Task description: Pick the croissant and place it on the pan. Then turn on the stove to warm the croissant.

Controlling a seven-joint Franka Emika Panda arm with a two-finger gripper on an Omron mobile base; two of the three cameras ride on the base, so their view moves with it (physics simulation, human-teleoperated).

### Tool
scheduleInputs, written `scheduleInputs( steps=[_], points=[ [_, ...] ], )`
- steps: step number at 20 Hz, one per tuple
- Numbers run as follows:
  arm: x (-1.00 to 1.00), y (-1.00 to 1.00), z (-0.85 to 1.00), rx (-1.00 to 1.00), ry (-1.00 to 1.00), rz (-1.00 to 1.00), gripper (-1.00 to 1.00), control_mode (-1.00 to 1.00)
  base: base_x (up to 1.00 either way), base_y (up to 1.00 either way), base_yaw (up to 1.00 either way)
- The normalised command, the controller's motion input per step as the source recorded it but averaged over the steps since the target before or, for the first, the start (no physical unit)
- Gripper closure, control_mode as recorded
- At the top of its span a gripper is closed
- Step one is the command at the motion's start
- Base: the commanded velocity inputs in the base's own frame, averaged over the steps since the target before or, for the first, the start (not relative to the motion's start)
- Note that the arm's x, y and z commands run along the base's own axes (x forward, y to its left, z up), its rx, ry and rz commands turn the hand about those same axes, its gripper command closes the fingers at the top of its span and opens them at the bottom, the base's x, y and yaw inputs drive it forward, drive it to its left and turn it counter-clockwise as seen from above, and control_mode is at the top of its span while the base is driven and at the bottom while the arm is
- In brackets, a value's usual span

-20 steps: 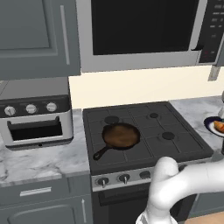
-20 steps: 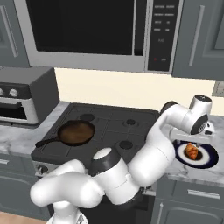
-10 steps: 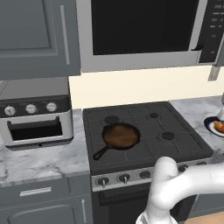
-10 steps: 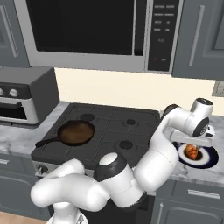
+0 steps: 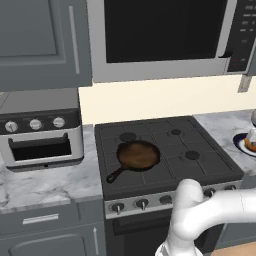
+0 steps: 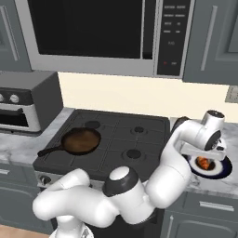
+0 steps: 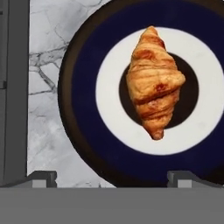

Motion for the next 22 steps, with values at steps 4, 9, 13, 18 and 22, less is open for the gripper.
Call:
scheduleInputs(
  steps=[4,9,13,18,22],
  points=[
    [0.19,0.00,-0.12,0.01,0.00,0.00,-1.00,-1.00,0.00,0.00,0.00],
    [0.18,-0.02,-0.02,0.03,0.00,0.00,-1.00,-1.00,0.00,0.00,0.00],
    [0.10,-0.16,-0.01,0.04,0.00,0.00,-1.00,-1.00,0.00,0.00,0.00],
    [0.12,-0.23,-0.05,0.05,0.00,0.00,-1.00,-1.00,0.00,0.00,0.00],
    [0.20,-0.15,-0.07,0.03,0.00,0.00,-1.00,-1.00,0.00,0.00,0.00]
  ],
)
